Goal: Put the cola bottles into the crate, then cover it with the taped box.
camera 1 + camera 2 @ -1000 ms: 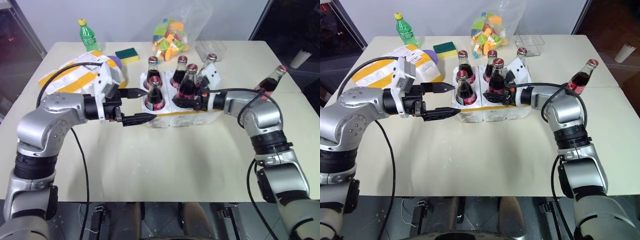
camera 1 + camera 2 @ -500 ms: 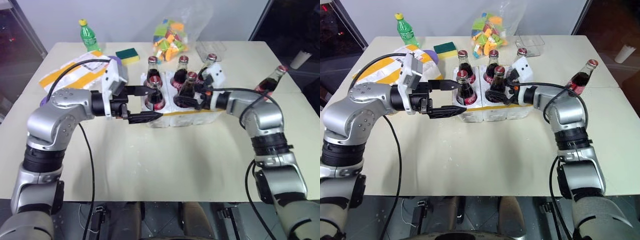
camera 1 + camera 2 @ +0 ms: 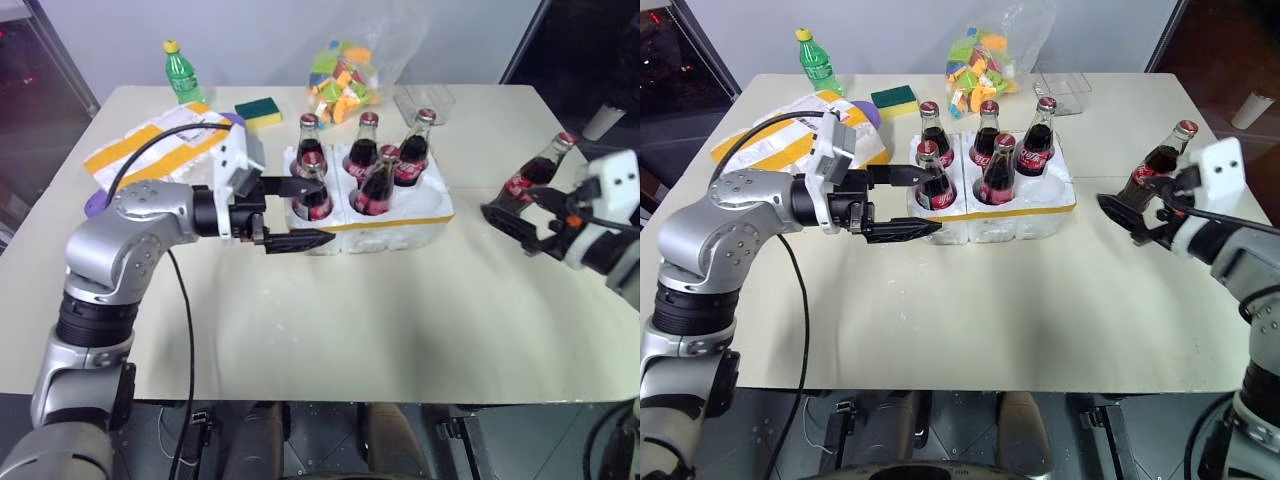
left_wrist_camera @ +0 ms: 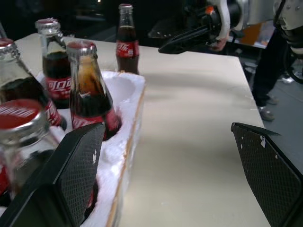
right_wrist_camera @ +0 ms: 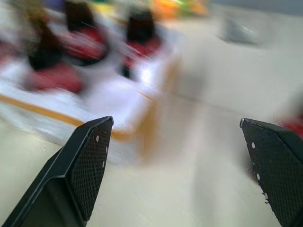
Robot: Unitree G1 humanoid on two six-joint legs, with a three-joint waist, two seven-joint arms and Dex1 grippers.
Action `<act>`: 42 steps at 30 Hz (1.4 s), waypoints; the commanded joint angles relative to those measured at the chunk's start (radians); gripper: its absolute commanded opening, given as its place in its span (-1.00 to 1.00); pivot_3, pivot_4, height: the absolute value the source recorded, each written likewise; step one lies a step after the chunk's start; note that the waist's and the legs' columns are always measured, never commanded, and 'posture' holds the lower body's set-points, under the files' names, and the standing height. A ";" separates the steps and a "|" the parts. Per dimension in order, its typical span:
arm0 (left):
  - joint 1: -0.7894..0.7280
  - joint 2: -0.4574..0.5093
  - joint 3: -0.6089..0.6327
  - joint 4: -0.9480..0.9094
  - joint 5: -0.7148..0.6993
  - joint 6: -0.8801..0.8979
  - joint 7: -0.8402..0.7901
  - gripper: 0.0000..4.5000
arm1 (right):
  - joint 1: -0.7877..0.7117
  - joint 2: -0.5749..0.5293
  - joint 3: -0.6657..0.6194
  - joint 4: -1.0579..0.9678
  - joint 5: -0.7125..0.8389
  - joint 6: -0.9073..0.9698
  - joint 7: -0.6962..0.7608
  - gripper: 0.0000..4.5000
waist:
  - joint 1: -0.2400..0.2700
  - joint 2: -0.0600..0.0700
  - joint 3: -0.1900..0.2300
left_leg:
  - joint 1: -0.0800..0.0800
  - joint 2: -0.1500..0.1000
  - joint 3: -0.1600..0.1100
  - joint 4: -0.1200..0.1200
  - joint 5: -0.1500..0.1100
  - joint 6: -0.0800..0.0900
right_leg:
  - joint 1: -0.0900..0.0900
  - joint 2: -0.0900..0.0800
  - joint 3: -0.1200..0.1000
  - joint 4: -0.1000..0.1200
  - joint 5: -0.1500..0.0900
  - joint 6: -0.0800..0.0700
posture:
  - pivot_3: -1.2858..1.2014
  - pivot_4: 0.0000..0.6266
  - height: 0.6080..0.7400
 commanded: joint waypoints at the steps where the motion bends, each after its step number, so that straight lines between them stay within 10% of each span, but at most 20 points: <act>1: -0.024 -0.008 0.000 -0.013 -0.010 -0.009 -0.008 1.00 | -0.018 0.019 -0.017 0.095 -0.057 -0.112 -0.059 0.95 | 0.001 0.000 0.000 | 0.000 0.000 0.000 0.000 0.000 0.000 | 0.000 0.000 0.000 0.000 0.000 0.000 | 0.03 -0.52 0.98; 23: -0.002 0.009 0.028 -0.051 -0.018 -0.004 0.031 1.00 | -0.497 0.068 0.194 1.090 -0.246 -0.687 -0.064 0.95 | 0.001 0.000 0.000 | 0.000 0.000 0.000 -0.002 0.000 0.000 | 0.000 0.000 0.000 -0.001 0.000 0.001 | 0.03 -0.52 0.98; 24: -0.003 0.008 0.028 -0.051 -0.017 -0.004 0.032 1.00 | -0.505 0.068 0.196 1.103 -0.245 -0.695 -0.060 0.72 | 0.001 0.000 0.000 | 0.000 0.000 0.000 -0.002 0.000 0.000 | 0.000 0.000 0.000 -0.001 0.000 0.001 | 0.03 -0.52 0.98; 27: -0.004 0.009 0.033 -0.048 -0.018 -0.004 0.037 1.00 | -0.497 0.069 0.205 1.066 -0.242 -0.715 -0.039 0.23 | 0.000 0.000 0.000 | -0.001 0.000 0.000 -0.002 0.000 0.000 | 0.000 0.000 0.000 0.000 0.000 0.001 | 0.03 -0.52 0.98; 42: 0.026 0.019 0.052 -0.063 -0.031 0.003 0.064 1.00 | -0.490 0.027 0.190 0.327 0.213 -0.243 0.121 0.25 | -0.019 0.007 0.004 | -0.003 0.000 -0.001 -0.002 0.000 0.000 | -0.003 0.000 0.000 0.001 0.000 0.001 | 0.03 -0.52 0.98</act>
